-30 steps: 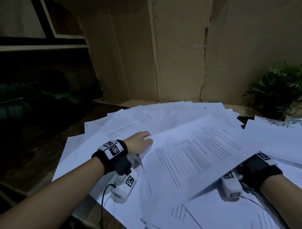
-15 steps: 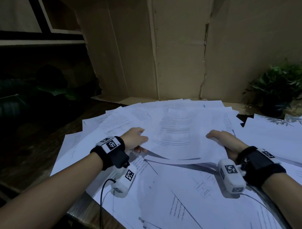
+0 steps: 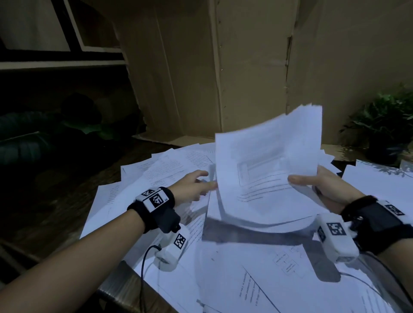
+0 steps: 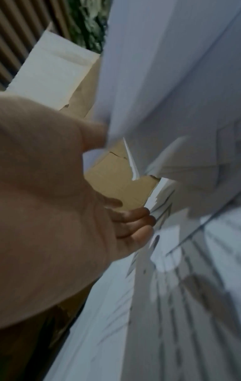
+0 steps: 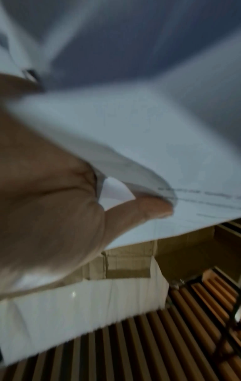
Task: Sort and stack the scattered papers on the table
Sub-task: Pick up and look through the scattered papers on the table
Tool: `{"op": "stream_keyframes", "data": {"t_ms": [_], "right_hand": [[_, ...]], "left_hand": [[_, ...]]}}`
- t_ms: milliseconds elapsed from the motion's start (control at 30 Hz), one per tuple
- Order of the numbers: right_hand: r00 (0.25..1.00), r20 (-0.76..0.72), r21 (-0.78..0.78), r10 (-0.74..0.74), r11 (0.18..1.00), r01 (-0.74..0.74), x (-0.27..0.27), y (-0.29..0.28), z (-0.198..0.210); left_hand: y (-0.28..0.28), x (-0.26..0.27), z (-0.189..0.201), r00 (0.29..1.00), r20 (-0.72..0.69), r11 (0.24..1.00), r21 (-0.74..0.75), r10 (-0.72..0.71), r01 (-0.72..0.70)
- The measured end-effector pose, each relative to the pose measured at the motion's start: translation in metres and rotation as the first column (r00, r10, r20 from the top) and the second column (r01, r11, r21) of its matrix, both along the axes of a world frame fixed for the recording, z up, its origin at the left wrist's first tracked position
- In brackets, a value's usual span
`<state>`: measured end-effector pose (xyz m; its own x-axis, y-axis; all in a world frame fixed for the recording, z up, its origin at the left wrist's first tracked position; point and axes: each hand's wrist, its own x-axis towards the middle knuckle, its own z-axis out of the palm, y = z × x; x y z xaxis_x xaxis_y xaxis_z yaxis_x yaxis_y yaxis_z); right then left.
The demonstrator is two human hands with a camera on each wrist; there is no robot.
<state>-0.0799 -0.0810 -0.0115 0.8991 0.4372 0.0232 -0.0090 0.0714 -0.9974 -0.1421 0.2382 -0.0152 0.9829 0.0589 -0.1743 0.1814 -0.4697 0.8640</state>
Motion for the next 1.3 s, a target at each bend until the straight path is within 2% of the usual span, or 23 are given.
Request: {"op": "stream_keyframes", "data": {"t_ms": [67, 133, 167, 233, 300, 367, 500, 633, 667, 733, 800, 867, 1000, 1100, 1233, 1300], "right_hand": [[0.996, 0.068, 0.006, 0.053, 0.999, -0.053, -0.010, 0.003, 0.021], [0.984, 0.126, 0.001, 0.125, 0.992, -0.126, -0.021, 0.007, 0.036], [0.978, 0.136, -0.002, 0.158, 0.987, -0.159, -0.026, 0.010, 0.042], [0.974, 0.135, 0.004, 0.181, 0.983, -0.183, -0.031, 0.014, 0.049], [0.980, 0.125, 0.001, 0.157, 0.987, -0.158, -0.030, 0.017, 0.052], [0.983, 0.148, -0.053, 0.111, 0.993, -0.104, -0.028, 0.021, 0.051], [0.971, 0.235, -0.127, -0.050, 0.989, 0.082, -0.028, 0.030, 0.046], [0.943, 0.273, -0.114, -0.190, 0.967, 0.228, -0.025, 0.036, 0.045], [0.943, 0.269, -0.105, -0.199, 0.967, 0.234, -0.025, 0.036, 0.045], [0.942, 0.272, -0.081, -0.198, 0.970, 0.228, -0.027, 0.036, 0.045], [0.931, 0.313, -0.071, -0.187, 0.973, 0.219, -0.030, 0.035, 0.047], [0.912, 0.364, -0.106, -0.190, 0.964, 0.243, -0.030, 0.035, 0.048], [0.791, 0.574, -0.226, -0.211, 0.888, 0.401, -0.034, 0.044, 0.043], [0.756, 0.639, -0.262, -0.143, 0.884, 0.388, -0.041, 0.050, 0.043], [0.815, 0.540, -0.093, -0.213, 0.946, 0.309, -0.042, 0.049, 0.044], [0.818, 0.523, -0.032, -0.238, 0.954, 0.298, -0.045, 0.051, 0.046]], "left_hand": [[-0.005, -0.005, 0.004, 0.995, 0.049, 0.980, -0.174, -0.087, 0.094], [-0.009, -0.012, 0.008, 0.984, 0.110, 0.915, -0.365, -0.140, 0.171], [-0.011, -0.017, 0.011, 0.982, 0.141, 0.865, -0.468, -0.129, 0.181], [-0.015, -0.027, 0.023, 0.983, 0.182, 0.744, -0.655, -0.014, 0.132], [-0.017, -0.037, 0.035, 0.977, 0.197, 0.630, -0.770, 0.085, 0.101], [-0.018, -0.045, 0.043, 0.958, 0.269, 0.586, -0.794, 0.097, 0.164], [-0.024, -0.052, 0.045, 0.914, 0.401, 0.593, -0.751, 0.060, 0.290], [-0.023, -0.056, 0.048, 0.876, 0.482, 0.511, -0.750, -0.011, 0.419], [-0.023, -0.055, 0.048, 0.871, 0.491, 0.526, -0.738, -0.010, 0.422], [-0.023, -0.053, 0.047, 0.865, 0.501, 0.631, -0.677, 0.017, 0.379], [-0.020, -0.049, 0.043, 0.861, 0.501, 0.746, -0.607, 0.089, 0.276], [-0.018, -0.045, 0.041, 0.863, 0.476, 0.809, -0.567, 0.168, 0.156], [-0.027, -0.038, 0.042, 0.817, 0.517, 0.917, -0.397, 0.257, -0.037], [-0.032, -0.035, 0.048, 0.804, 0.543, 0.945, -0.321, 0.244, -0.070], [-0.023, -0.034, 0.047, 0.865, 0.440, 0.909, -0.415, 0.241, -0.042], [-0.018, -0.035, 0.047, 0.866, 0.437, 0.899, -0.437, 0.243, -0.032]]}}
